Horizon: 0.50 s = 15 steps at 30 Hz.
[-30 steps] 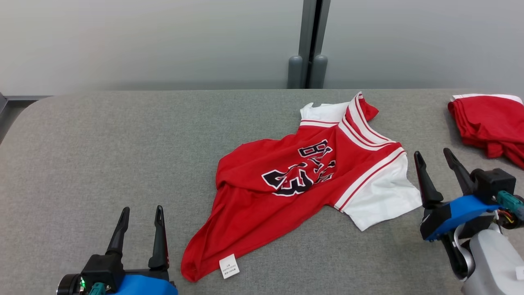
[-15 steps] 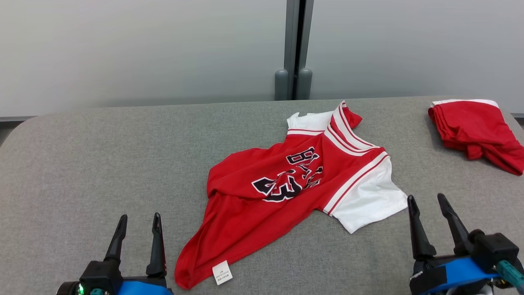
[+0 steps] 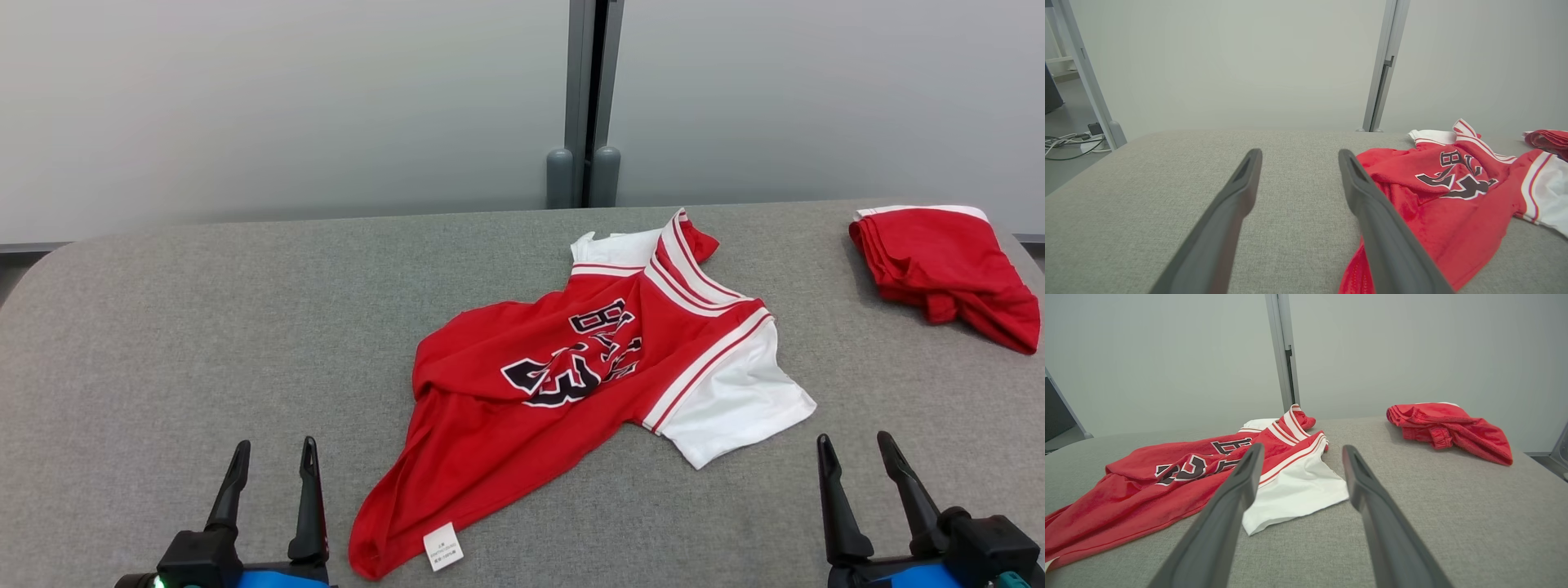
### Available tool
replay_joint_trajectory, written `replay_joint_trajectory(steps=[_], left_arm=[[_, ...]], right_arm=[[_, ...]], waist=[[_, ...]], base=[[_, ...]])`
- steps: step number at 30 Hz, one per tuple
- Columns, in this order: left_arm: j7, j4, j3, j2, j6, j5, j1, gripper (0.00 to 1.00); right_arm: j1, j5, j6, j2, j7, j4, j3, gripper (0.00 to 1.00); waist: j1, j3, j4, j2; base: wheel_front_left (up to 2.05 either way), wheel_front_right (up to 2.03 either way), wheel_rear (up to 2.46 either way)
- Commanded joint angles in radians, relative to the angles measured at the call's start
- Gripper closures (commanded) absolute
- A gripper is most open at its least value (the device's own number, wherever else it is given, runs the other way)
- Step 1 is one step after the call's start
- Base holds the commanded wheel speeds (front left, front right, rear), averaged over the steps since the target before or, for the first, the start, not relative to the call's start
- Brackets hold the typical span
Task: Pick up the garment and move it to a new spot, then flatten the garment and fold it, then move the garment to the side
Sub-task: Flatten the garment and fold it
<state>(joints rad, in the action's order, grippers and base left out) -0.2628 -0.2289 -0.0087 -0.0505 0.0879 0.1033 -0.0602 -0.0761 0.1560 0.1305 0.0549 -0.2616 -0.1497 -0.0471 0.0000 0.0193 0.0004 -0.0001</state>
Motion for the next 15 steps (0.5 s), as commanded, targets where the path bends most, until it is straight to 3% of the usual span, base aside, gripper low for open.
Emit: replay_joint_trajectory(steps=[1, 15], left_arm=[[-0.003, -0.002, 0.003, 0.0, -0.004, -0.006, -0.011, 0.0], [-0.003, -0.014, -0.024, 0.0, 0.012, -0.028, -0.011, 0.0]], right_arm=[[-0.016, -0.008, 0.0, -0.004, -0.005, -0.002, -0.004, 0.0], [0.008, -0.014, 0.001, -0.004, -0.005, -0.04, -0.013, 0.0]], waist=[[0.0, -0.001, 0.0, 0.0001], [0.0, 0.003, 0.005, 0.0001]], base=[[0.0, 0.0, 0.0], [0.0, 0.0, 0.0]])
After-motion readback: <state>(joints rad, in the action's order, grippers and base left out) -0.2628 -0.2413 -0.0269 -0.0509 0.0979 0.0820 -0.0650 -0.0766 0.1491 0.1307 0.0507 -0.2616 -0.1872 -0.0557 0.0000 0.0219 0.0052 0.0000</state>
